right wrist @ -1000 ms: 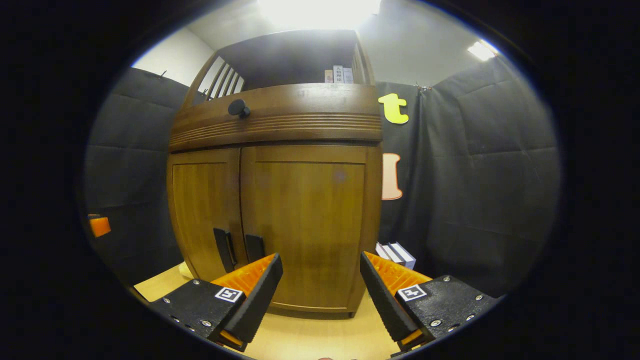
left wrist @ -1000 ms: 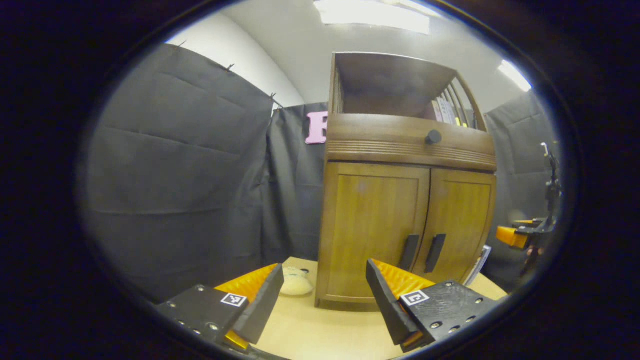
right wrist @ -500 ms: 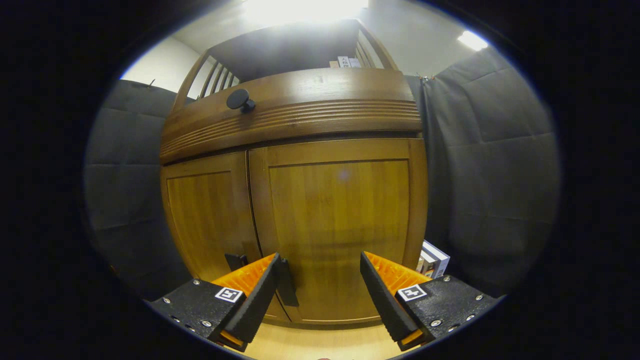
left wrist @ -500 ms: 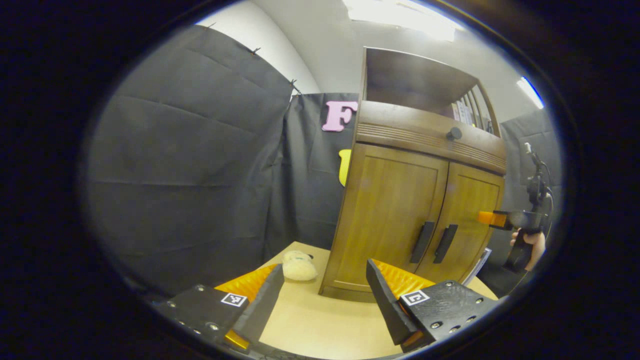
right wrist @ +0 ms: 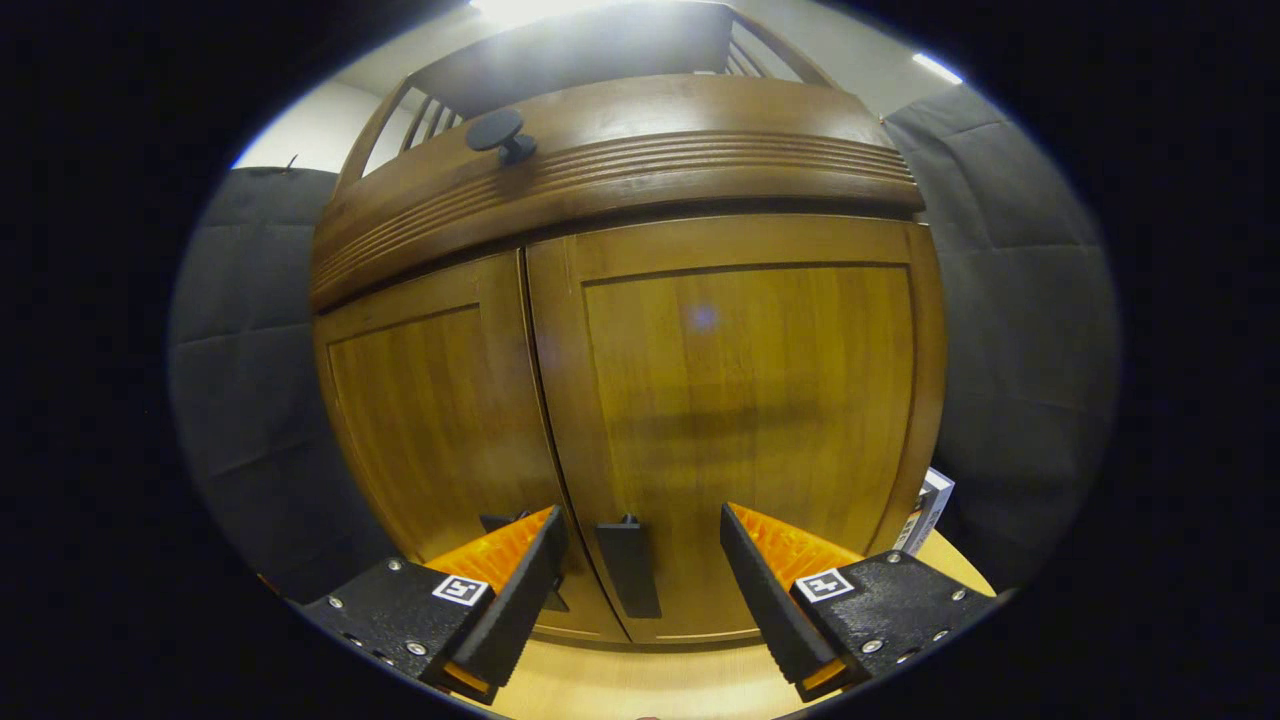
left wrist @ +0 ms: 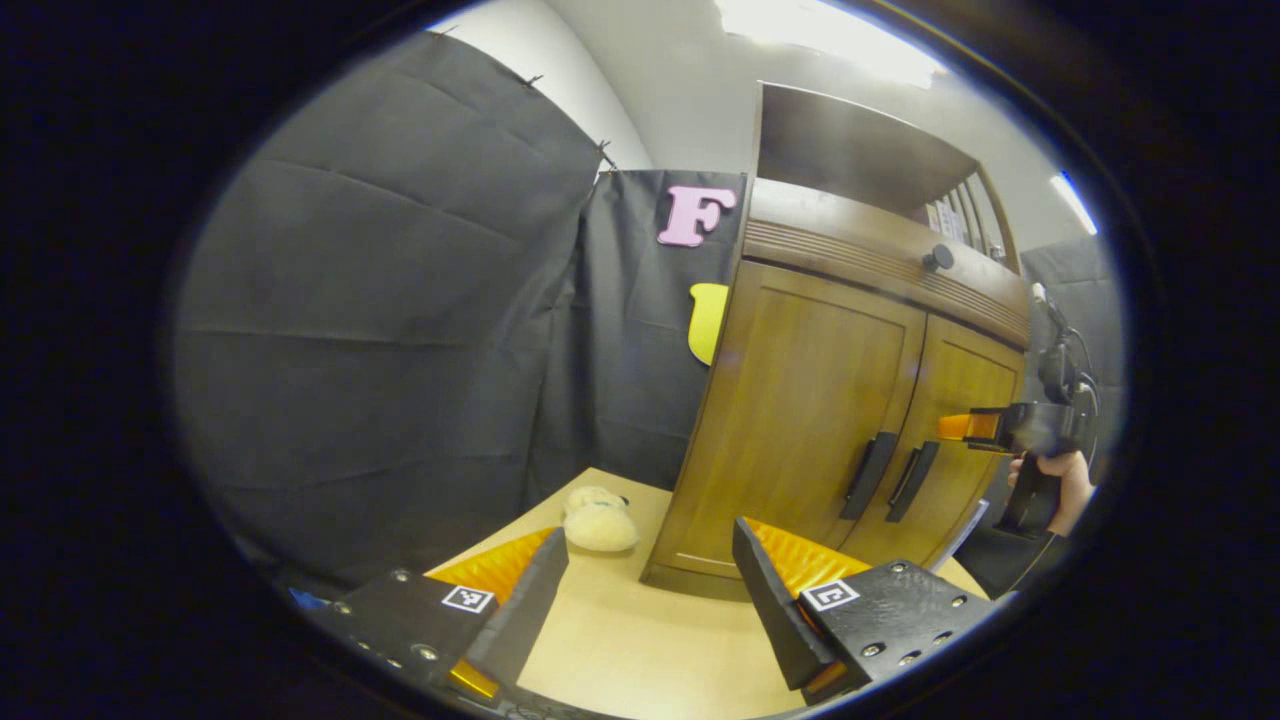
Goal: Open the right door of the double-door shoe cabinet with the right hand, and open the left door with the left hand.
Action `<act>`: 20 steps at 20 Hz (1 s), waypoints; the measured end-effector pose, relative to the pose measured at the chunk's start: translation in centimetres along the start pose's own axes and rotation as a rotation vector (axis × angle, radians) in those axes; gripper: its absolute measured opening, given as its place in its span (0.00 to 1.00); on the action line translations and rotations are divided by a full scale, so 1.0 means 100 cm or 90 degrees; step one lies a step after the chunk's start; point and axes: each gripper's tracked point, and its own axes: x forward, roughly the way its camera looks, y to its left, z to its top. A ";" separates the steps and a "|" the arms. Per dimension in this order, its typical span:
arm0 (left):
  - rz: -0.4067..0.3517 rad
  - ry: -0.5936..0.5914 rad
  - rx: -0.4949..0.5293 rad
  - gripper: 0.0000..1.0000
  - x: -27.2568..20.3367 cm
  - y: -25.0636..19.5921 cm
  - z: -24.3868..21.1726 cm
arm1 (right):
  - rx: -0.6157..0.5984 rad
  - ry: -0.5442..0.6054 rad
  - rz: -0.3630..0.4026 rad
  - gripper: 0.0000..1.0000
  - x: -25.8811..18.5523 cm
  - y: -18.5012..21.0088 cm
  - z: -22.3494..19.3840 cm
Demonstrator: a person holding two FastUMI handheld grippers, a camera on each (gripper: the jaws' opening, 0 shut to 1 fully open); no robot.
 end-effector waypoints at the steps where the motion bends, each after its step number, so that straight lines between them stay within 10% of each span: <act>1: 0.002 0.004 -0.001 0.95 0.000 0.001 0.000 | -0.011 0.005 -0.005 0.94 0.004 0.000 -0.002; 12: 0.004 0.021 -0.003 1.00 0.002 0.004 -0.003 | -0.042 0.075 -0.038 0.92 0.038 0.017 -0.031; 20: -0.021 0.030 0.018 1.00 0.003 -0.003 -0.003 | -0.022 0.086 -0.041 0.36 0.048 0.021 -0.046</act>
